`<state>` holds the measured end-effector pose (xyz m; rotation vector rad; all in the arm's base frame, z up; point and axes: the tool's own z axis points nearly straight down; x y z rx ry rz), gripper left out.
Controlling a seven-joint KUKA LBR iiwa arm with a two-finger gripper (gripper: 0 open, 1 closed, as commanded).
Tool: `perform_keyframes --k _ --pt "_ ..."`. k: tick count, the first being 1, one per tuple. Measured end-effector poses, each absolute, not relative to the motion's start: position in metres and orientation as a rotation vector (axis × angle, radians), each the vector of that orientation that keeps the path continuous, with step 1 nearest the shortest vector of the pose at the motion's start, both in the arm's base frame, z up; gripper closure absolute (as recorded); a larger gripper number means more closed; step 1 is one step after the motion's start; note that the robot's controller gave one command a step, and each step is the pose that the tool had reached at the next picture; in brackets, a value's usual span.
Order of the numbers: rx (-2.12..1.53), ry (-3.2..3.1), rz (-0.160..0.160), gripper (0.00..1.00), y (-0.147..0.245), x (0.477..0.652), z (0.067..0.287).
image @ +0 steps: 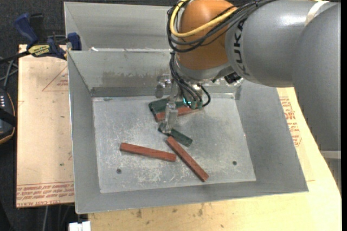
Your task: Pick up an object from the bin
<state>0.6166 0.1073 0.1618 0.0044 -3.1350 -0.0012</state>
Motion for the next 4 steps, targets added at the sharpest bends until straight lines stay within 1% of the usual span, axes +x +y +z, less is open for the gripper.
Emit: perform_keyframes --k 1,2,3,4 --pt "0.002 -3.143 -0.002 0.00 0.107 0.618 0.167" --pt "-0.029 -3.151 -0.005 0.00 0.098 0.624 0.119" --pt "-0.319 -3.137 -0.003 1.00 0.037 0.646 0.076" --pt "-0.319 -3.137 -0.003 1.00 0.037 0.646 0.076"
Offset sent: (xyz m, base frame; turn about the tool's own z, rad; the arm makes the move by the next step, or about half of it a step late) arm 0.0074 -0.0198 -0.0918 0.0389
